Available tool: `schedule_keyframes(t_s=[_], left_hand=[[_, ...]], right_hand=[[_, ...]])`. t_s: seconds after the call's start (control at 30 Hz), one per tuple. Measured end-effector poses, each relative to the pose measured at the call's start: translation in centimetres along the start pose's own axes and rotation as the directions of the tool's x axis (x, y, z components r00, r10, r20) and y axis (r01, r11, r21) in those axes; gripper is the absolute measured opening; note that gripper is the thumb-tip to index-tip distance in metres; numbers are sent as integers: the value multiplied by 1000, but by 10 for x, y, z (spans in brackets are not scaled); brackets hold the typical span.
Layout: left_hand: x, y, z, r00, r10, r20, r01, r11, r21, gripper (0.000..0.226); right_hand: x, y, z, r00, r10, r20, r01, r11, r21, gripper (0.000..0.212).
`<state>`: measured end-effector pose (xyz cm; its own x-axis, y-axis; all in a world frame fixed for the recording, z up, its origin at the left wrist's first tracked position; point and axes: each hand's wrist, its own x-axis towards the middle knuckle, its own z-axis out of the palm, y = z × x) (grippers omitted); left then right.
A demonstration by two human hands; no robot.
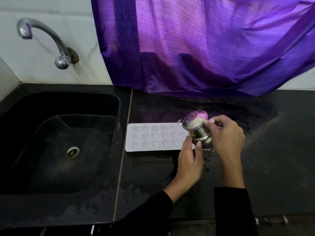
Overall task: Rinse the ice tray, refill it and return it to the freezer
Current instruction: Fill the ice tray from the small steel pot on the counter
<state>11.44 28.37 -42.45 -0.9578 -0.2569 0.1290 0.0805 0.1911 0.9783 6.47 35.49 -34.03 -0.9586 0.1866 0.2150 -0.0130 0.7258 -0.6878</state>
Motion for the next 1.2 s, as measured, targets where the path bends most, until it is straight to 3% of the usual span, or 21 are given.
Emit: schedule_keyframes(t_s=[0.3, 0.83, 1.2], left_hand=[[-1, 3, -2, 1000, -5, -5, 5, 1000, 1, 34], [1, 12, -10, 998, -15, -53, 16, 1000, 17, 52], [-2, 6, -19, 997, -48, -61, 48, 999, -11, 47]], right_hand=[[-1, -1, -1, 1000, 8, 5, -8, 1000, 7, 23], [2, -5, -4, 1000, 1, 6, -2, 979, 206, 20], [-3, -16, 7, 999, -17, 27, 13, 988, 155, 10]])
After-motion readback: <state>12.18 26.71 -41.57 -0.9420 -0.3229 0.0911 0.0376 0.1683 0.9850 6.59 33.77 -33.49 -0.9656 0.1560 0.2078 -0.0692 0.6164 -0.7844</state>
